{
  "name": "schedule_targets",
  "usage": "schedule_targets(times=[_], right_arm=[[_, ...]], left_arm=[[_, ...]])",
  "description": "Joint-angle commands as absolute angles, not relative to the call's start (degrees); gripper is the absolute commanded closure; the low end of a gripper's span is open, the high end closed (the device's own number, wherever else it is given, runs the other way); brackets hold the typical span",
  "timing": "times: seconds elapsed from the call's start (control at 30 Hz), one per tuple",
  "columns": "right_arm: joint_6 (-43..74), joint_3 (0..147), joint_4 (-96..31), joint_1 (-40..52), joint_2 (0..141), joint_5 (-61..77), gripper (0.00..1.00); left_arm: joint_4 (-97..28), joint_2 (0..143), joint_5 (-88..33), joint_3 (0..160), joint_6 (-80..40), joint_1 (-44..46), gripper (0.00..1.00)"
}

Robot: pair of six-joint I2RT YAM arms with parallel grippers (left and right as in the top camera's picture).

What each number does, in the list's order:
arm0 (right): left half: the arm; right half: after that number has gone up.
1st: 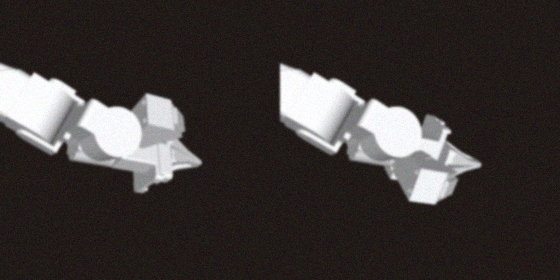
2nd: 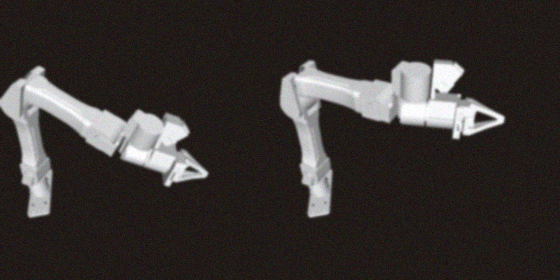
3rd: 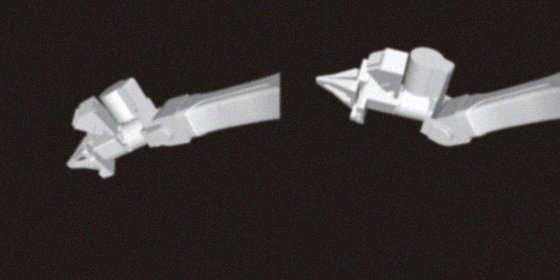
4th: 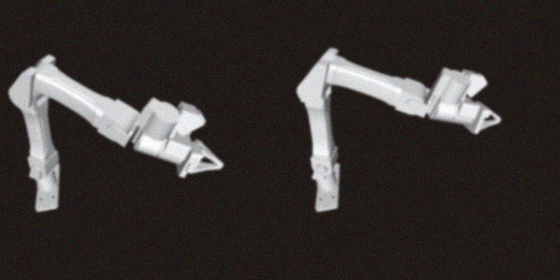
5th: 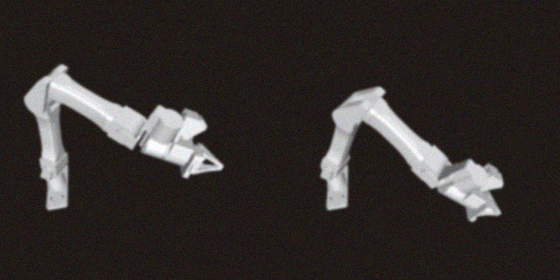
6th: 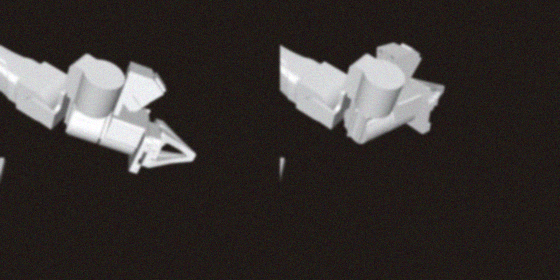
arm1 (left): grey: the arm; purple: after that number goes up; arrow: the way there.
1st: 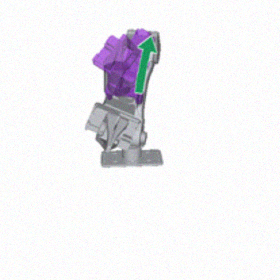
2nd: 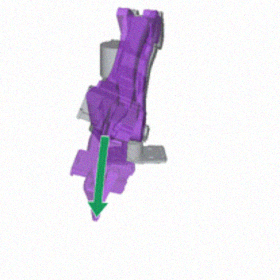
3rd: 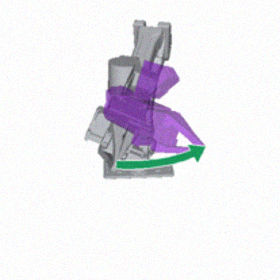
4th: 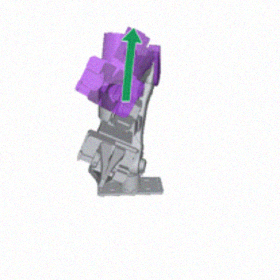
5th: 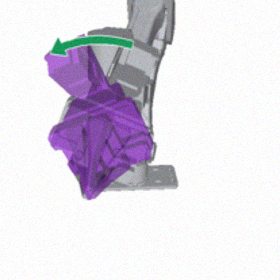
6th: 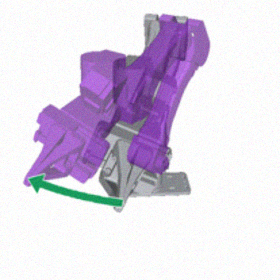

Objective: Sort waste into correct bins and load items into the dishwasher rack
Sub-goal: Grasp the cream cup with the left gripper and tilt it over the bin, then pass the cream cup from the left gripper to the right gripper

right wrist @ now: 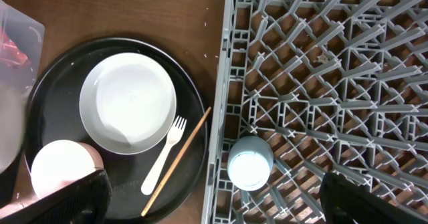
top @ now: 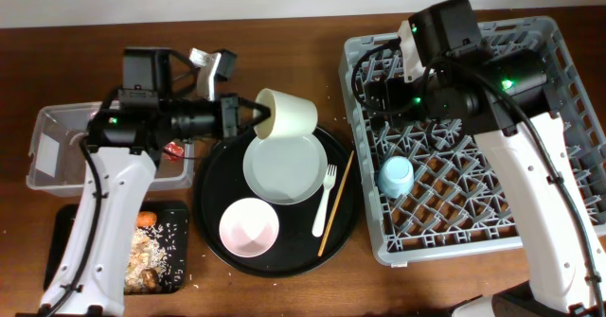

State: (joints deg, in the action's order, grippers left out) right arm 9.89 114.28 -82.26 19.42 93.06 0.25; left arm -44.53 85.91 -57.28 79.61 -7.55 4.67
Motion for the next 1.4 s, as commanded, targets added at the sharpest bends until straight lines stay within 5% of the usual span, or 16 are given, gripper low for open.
schedule_targets(times=[0.0,0.43,1.03,1.37], right_arm=[[9.93,115.04,-83.11,19.09,93.27,7.99,0.01],[-33.39,115.02,-90.74,13.8,93.25,60.1,0.05],[-32.58,114.63,-82.41,13.91,99.59,65.01,0.0],[-32.53,114.63,-83.15,21.26,99.7,59.46,0.16]], left_arm=[[-43.72,87.48,-76.95,80.18,2.59,4.21,1.0],[-40.77,90.8,-90.21,80.18,7.84,-4.27,1.0],[-40.71,90.7,-90.19,80.18,7.18,5.28,1.0],[-40.51,90.7,-90.19,80.18,7.22,5.26,1.0]])
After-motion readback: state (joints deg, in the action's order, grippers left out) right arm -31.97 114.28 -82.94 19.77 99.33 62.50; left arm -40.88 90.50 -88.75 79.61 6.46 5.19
